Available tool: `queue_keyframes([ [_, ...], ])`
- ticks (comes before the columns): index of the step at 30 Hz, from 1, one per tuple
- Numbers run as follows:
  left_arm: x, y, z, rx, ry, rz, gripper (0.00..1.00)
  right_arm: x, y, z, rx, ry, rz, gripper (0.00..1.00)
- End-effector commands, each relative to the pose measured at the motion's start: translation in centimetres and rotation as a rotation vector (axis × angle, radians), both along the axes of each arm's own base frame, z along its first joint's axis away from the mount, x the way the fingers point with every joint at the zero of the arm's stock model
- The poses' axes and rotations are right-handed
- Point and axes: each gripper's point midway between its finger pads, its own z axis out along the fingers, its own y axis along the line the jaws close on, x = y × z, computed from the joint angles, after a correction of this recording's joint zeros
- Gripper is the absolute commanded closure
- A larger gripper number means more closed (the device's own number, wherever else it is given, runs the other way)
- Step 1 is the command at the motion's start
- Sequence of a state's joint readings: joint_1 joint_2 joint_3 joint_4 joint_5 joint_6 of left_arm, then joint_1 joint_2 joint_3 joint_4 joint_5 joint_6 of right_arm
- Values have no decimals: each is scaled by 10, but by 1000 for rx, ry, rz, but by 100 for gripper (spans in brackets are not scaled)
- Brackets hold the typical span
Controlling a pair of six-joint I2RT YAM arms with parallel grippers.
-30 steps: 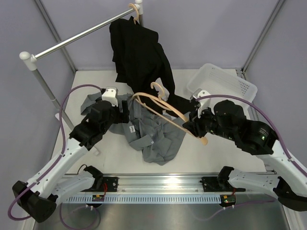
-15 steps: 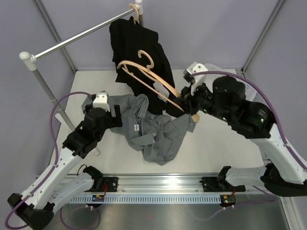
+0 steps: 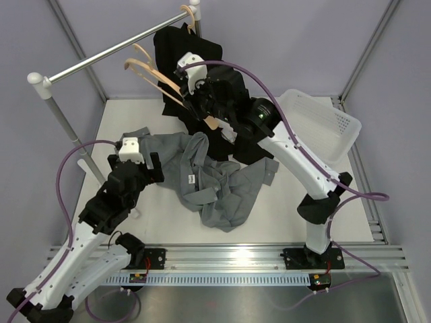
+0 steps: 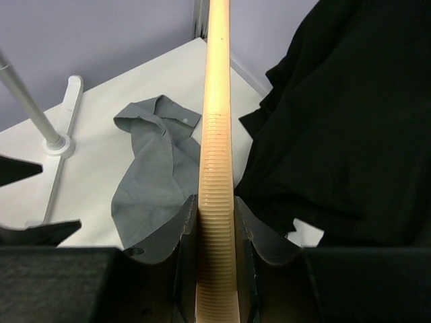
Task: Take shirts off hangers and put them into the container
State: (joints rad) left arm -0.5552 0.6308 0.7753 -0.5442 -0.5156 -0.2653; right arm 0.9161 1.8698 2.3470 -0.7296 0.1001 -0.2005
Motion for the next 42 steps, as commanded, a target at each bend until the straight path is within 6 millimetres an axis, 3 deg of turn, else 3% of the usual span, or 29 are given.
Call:
queue_keyframes([
  [1,5,-2,3,-3,-16,0,1,14,-1,59,106,-164,-5,100],
  [12,3,3,7,-1,-33,19,1,43,16,75,222,-233,-9,100],
  [21,3,1,4,1,-23,7,1,72,31,47,225,-197,-21,100],
  [27,3,1,4,4,-23,5,1,75,30,29,211,-157,-33,95],
  [28,3,0,3,3,-21,2,1,76,31,20,199,-142,-34,93],
  [29,3,0,4,3,-21,1,1,72,27,24,204,-144,-37,90],
  [30,4,-1,4,4,-21,-3,1,73,26,10,183,-124,-45,84],
  [32,4,-2,3,3,-17,-7,1,66,18,19,201,-130,-47,75],
  [33,4,-2,3,5,-17,-7,1,63,16,20,202,-129,-46,63],
  [34,4,-2,3,6,-15,-7,1,62,15,11,193,-112,-46,57],
  [35,4,-2,2,6,-14,-7,1,55,8,22,209,-124,-43,53],
  [37,4,-2,1,8,-12,-7,1,49,3,18,200,-107,-39,38],
  [38,5,-2,1,9,-9,-9,1,40,-6,31,218,-118,-38,32],
  [39,5,-3,0,9,-6,-8,1,36,-9,25,207,-101,-38,20],
  [40,5,-3,-1,12,-5,-9,1,33,-14,24,204,-96,-41,15],
  [41,5,-3,-1,11,-4,-10,1,24,-25,37,221,-109,-50,11],
  [42,5,-3,-1,12,-3,-10,1,22,-31,24,201,-85,-59,8],
])
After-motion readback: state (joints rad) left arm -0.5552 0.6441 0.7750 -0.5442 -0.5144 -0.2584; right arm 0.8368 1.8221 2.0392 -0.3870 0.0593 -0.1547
